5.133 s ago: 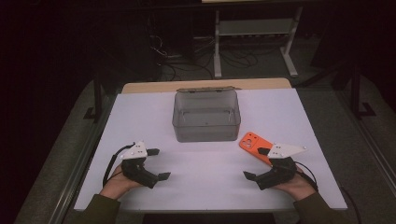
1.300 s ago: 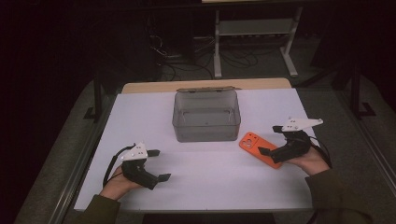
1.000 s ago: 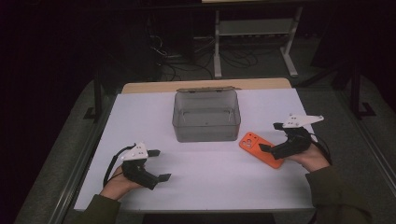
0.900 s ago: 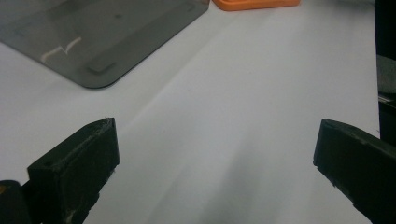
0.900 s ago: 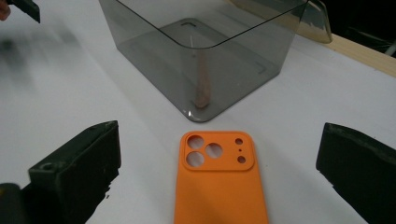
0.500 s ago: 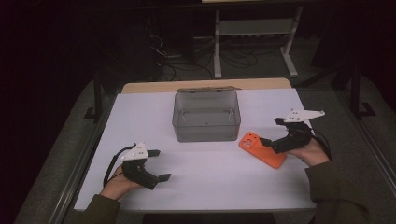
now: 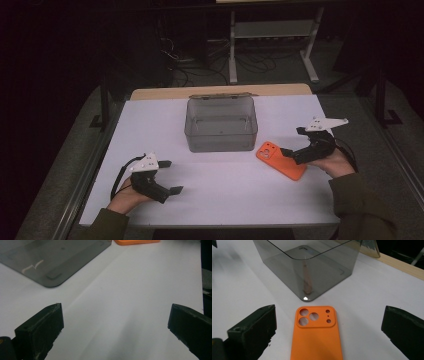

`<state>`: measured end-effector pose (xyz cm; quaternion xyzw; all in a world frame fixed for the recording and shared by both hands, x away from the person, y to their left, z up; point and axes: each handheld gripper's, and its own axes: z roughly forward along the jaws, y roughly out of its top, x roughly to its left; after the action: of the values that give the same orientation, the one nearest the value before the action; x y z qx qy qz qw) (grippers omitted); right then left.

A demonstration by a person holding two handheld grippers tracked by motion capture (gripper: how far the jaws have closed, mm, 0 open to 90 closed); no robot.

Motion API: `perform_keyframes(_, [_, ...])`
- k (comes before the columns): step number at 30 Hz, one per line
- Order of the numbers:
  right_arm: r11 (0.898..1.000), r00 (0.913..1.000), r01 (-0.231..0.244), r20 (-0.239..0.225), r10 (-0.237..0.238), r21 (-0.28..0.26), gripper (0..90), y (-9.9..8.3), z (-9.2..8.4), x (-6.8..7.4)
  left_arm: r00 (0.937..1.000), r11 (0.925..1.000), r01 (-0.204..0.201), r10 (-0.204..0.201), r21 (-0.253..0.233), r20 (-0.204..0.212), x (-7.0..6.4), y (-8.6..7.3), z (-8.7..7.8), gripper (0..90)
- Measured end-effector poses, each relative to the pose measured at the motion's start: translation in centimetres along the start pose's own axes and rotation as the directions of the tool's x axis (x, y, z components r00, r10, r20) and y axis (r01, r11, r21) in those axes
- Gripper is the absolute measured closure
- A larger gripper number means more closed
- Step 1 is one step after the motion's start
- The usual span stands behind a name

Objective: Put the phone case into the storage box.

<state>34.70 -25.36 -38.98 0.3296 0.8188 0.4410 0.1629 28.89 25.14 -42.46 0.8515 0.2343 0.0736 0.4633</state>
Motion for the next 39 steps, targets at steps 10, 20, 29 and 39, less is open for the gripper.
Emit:
perform_keyframes(10, [0.999,0.9994,-0.007,0.033,0.006,0.033,0.0,-0.4,-0.1,-0.4,1.0000,1.0000,0.000,0.000,0.001,0.000,0.0,0.0,0.0,0.0])
perform_keyframes(20, [0.998,0.9992,-0.004,0.040,0.002,0.056,0.0,-0.6,0.0,-0.6,1.0000,1.0000,0.000,0.000,0.001,0.001,0.0,0.0,0.0,0.0])
perform_keyframes(29, [0.993,0.9995,0.007,0.031,-0.011,0.115,0.0,-0.8,0.6,-0.4,1.0000,1.0000,0.000,0.000,0.002,0.001,0.0,0.0,0.0,0.0])
perform_keyframes(39, [0.985,0.9992,0.029,0.021,-0.033,0.172,0.0,-1.0,1.2,-0.2,1.0000,1.0000,0.000,0.000,0.002,0.001,0.0,0.0,0.0,0.0])
